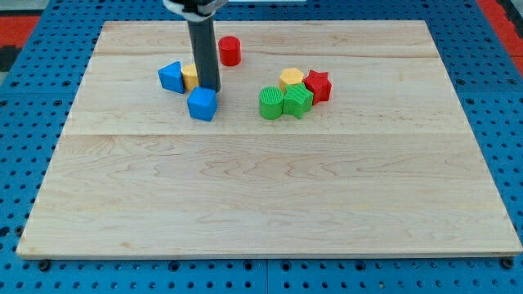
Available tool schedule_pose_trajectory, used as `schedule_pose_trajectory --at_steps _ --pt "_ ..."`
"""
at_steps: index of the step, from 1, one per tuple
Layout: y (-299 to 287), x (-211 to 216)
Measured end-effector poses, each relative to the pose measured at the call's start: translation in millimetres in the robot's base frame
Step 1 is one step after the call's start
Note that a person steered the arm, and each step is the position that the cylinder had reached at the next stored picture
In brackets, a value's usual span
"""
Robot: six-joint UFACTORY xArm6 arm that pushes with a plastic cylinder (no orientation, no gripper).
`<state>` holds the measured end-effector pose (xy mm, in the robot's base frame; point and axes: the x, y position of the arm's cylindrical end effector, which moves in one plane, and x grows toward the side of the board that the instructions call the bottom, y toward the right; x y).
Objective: Push the red star to the right of the yellow hexagon
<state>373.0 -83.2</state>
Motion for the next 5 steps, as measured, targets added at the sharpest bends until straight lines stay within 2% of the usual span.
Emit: schedule_pose_trajectory --at_steps 1,2,3,4,5 --pt "17 14" --pt "59 -6" --pt "142 -6" --pt "180 29" --pt "191 35"
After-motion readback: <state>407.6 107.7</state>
